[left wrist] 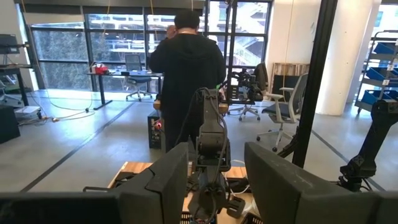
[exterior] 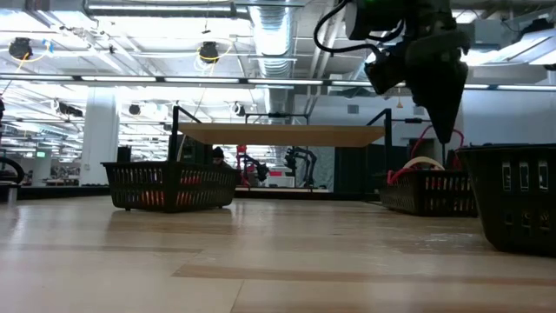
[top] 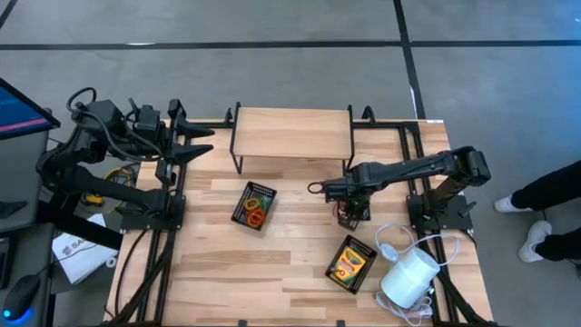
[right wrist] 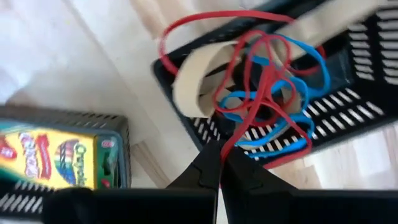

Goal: Pick & Place Office Desk Supplies
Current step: Put the red rubber band into the top right black bin

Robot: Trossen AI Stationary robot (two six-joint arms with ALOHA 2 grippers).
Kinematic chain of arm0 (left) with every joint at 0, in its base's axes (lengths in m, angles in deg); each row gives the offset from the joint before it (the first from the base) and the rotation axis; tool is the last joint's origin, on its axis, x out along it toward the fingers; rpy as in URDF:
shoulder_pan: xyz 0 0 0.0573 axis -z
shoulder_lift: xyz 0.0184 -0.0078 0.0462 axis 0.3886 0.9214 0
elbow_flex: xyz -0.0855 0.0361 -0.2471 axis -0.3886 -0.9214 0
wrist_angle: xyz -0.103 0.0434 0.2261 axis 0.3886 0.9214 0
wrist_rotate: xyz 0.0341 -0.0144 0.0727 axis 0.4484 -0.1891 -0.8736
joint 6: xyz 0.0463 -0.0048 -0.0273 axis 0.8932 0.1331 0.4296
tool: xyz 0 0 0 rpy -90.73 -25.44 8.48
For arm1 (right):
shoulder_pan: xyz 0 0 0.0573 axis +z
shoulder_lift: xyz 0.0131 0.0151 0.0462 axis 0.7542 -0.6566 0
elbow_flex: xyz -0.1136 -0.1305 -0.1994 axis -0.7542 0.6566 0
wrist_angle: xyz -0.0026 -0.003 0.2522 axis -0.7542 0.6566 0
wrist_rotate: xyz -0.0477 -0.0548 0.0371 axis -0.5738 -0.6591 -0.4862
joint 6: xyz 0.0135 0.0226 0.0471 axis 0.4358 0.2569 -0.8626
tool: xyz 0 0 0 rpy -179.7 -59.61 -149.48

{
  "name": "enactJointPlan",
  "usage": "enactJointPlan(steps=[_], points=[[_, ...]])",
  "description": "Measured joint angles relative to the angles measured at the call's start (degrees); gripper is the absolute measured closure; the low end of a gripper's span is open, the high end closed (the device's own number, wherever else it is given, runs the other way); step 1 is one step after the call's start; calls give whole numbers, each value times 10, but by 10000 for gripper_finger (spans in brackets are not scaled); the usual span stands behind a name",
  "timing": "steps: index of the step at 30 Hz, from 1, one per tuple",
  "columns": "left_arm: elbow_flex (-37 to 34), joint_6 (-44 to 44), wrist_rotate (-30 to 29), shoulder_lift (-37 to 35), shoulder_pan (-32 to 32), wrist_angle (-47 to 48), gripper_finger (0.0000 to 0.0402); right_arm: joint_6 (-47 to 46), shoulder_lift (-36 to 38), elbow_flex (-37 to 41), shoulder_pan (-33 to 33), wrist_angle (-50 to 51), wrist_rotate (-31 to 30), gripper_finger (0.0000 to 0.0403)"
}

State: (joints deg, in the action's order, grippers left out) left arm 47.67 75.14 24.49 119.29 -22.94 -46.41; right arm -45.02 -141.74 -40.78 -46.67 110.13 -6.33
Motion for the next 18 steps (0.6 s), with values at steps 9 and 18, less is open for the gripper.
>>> enactJointPlan(steps=[9,18], points=[[0,0,0,0,0,0,248,148,0,0,0,-5,6,403],[0,0,1,0,0,0,248,307,0,0,0,-5,5,403]])
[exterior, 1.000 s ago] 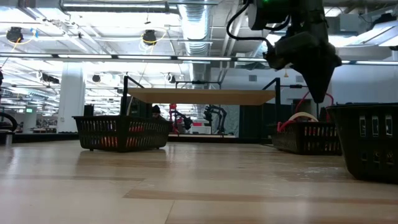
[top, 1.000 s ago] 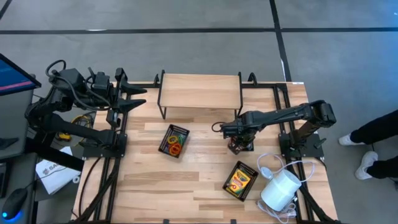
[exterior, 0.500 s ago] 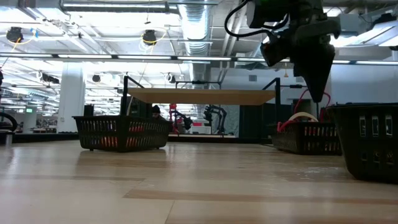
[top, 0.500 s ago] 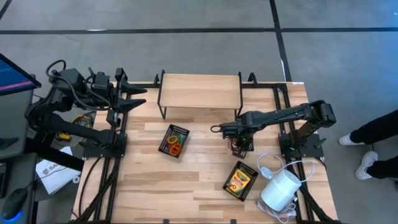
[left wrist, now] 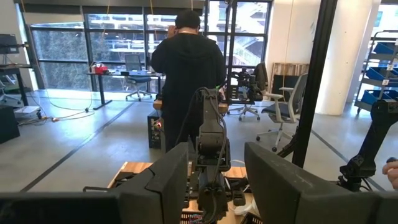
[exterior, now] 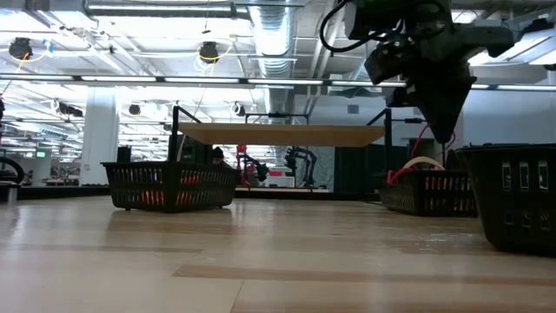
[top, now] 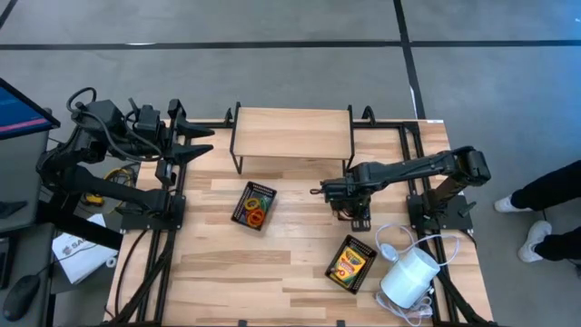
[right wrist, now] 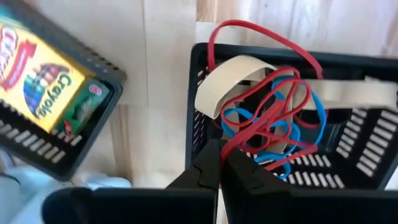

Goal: Pick & Place Office Desk Supplies
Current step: Put the red rubber band into the top right black bin

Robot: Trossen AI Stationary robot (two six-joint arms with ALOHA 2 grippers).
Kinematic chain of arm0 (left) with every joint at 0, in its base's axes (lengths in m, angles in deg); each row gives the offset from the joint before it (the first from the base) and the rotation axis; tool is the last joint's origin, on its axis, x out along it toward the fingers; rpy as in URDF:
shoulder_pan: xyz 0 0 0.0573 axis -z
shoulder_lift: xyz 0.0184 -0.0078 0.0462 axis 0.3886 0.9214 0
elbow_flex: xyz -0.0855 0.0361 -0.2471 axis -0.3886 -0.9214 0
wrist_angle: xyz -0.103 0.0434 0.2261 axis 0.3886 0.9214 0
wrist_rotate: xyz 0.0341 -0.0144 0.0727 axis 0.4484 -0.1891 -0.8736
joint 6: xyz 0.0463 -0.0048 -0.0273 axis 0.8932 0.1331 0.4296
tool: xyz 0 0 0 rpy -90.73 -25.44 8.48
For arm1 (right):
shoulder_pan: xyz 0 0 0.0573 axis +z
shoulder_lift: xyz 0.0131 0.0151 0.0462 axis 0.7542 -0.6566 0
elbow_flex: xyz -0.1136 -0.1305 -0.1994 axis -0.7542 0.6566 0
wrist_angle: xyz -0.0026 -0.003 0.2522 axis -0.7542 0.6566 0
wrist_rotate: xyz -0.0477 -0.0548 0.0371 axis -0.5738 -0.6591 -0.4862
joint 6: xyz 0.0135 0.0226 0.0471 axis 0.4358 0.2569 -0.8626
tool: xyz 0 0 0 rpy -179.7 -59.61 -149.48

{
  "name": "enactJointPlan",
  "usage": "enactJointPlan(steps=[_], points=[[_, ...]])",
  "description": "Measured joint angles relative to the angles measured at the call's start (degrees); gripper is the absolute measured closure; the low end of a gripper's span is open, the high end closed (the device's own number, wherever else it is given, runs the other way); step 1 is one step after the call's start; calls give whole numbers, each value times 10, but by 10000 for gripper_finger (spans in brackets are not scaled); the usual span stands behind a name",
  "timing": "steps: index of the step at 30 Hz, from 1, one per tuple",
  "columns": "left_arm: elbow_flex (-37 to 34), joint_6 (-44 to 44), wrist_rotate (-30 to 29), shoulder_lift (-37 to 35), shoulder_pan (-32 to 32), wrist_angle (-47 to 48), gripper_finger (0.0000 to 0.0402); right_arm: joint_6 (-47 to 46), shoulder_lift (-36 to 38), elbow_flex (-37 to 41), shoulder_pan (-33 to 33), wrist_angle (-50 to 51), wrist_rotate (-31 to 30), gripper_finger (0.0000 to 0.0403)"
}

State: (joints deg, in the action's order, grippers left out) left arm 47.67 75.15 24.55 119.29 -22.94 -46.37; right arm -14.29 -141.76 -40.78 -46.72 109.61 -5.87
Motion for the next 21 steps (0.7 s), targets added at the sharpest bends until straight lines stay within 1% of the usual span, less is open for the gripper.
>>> enactJointPlan(steps=[4,10,21], points=[[0,0,0,1,0,0,248,36,0,0,0,0,-2,403],[0,0,0,1,0,0,248,37,0,0,-11,-16,-3,403],[0,-9,1,1,0,0,248,37,-5,1,-52,-40,-4,403]])
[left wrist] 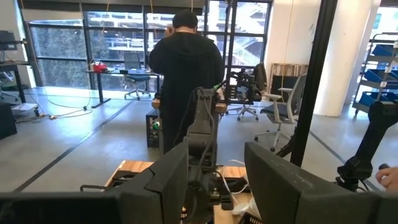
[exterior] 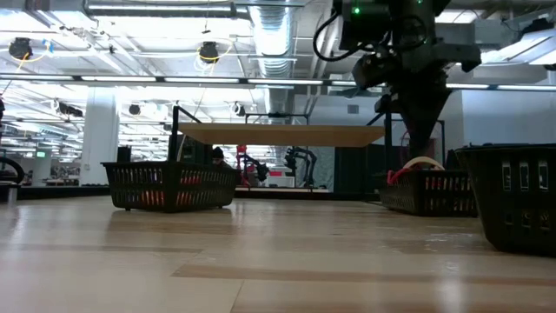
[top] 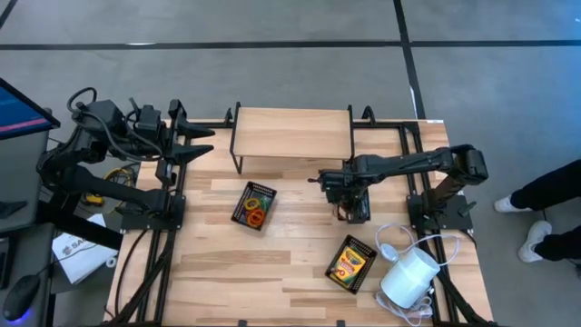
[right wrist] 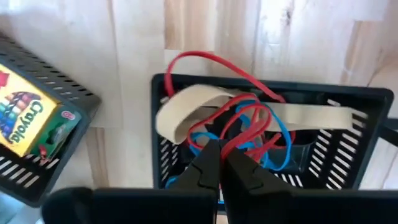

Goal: Pick & Place Office Desk Supplies
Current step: Put the red rubber band into the top right black bin

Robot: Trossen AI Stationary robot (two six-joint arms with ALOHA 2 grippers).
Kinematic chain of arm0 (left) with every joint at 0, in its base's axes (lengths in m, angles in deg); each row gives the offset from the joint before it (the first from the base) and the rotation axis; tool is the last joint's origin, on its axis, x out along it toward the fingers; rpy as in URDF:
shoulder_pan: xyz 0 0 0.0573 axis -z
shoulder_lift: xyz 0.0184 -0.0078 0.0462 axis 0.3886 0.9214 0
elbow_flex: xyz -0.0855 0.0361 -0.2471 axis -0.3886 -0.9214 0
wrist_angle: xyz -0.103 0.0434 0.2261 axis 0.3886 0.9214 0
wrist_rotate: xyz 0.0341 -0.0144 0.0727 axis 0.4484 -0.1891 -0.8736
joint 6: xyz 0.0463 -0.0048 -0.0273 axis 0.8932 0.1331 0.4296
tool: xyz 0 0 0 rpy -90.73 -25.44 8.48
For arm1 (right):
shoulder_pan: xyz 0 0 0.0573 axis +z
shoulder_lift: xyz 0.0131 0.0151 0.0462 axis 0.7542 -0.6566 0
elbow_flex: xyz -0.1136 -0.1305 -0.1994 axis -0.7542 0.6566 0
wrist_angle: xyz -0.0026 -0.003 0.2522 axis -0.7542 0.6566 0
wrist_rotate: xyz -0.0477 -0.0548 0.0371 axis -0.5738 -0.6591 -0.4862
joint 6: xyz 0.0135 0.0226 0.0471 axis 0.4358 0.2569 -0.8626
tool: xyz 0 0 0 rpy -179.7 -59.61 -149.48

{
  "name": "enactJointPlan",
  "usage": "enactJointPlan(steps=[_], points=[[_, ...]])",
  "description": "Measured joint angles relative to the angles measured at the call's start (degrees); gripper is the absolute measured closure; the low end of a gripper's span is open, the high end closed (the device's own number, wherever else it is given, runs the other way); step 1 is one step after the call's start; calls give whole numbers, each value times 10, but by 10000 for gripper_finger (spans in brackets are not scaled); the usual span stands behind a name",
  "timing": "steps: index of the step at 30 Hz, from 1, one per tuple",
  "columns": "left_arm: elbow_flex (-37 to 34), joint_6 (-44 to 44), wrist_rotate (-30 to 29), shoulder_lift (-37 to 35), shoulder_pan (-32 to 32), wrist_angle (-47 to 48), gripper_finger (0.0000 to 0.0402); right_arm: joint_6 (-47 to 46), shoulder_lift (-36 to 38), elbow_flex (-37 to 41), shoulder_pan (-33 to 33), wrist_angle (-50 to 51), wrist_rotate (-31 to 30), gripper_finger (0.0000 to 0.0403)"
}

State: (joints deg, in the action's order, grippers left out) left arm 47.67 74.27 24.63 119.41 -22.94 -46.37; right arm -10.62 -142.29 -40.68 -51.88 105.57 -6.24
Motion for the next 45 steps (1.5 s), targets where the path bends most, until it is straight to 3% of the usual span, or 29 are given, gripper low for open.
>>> enactJointPlan(steps=[17,28,45], points=[[0,-2,1,0,0,2,248,-2,1,95,-17,-76,0,403],[0,-2,-1,0,0,2,248,-6,1,103,-17,-82,0,402],[0,0,-1,0,0,2,248,-56,1,103,-22,-82,-2,348]])
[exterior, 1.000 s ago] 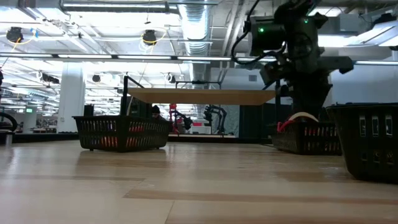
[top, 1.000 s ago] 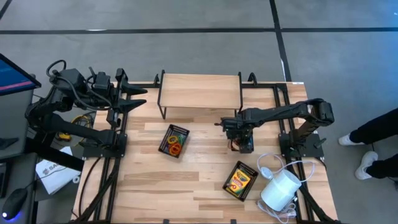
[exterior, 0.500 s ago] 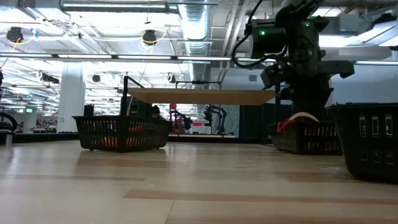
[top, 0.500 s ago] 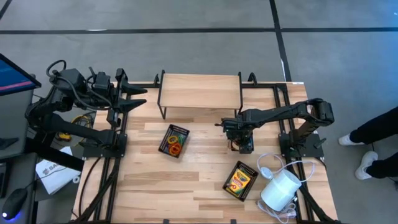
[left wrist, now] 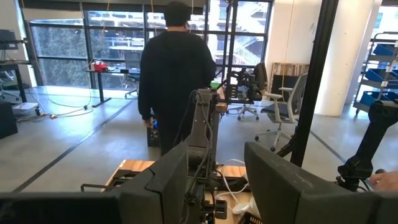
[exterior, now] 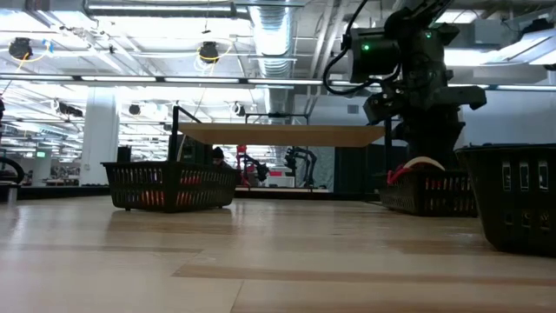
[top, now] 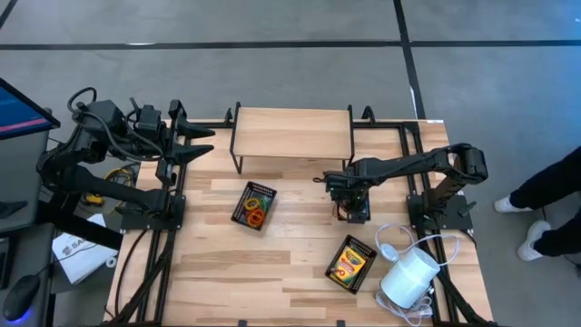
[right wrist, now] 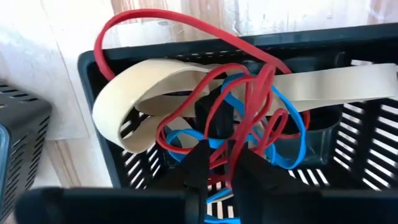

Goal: Pick & Place Office Desk Supplies
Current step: Put the red rubber band into the top right black bin

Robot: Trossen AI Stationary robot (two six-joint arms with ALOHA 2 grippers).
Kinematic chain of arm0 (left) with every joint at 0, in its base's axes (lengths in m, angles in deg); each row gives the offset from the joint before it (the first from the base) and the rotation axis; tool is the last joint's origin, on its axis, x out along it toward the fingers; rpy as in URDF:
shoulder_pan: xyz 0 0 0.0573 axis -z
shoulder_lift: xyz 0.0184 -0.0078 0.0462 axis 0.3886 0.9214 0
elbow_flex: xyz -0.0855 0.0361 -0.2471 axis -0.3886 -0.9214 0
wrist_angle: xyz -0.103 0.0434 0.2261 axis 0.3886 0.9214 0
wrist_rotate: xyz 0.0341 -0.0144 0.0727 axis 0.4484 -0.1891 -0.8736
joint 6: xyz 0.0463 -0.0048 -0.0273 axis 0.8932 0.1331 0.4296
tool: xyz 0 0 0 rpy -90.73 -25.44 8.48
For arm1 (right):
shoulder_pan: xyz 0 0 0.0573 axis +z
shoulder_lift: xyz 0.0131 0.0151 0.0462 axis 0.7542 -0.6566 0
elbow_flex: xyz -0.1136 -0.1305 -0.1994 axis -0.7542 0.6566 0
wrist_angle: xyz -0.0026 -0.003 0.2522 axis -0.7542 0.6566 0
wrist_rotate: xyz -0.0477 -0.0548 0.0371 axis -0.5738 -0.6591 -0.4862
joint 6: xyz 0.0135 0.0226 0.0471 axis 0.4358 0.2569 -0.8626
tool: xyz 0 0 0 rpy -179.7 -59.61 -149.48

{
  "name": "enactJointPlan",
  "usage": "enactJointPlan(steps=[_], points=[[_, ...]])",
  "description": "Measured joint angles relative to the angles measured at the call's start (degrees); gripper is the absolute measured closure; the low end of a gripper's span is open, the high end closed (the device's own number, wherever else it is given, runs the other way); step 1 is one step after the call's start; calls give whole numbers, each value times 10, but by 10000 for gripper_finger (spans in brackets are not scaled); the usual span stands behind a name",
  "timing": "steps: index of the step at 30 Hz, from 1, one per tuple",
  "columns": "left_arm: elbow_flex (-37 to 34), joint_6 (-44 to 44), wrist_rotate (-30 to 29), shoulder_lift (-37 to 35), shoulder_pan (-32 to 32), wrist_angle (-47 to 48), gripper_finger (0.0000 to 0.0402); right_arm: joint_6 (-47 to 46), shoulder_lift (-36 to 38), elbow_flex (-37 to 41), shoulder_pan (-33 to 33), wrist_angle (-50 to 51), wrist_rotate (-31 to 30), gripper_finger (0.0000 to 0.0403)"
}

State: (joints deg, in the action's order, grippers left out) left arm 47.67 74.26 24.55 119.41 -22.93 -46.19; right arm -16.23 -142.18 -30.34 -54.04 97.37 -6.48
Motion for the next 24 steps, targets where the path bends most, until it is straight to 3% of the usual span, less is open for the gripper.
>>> enactJointPlan(steps=[16,24], points=[[0,0,0,0,0,3,248,0,0,0,0,0,0,240],[0,0,2,0,0,3,248,0,0,0,0,0,0,219]])
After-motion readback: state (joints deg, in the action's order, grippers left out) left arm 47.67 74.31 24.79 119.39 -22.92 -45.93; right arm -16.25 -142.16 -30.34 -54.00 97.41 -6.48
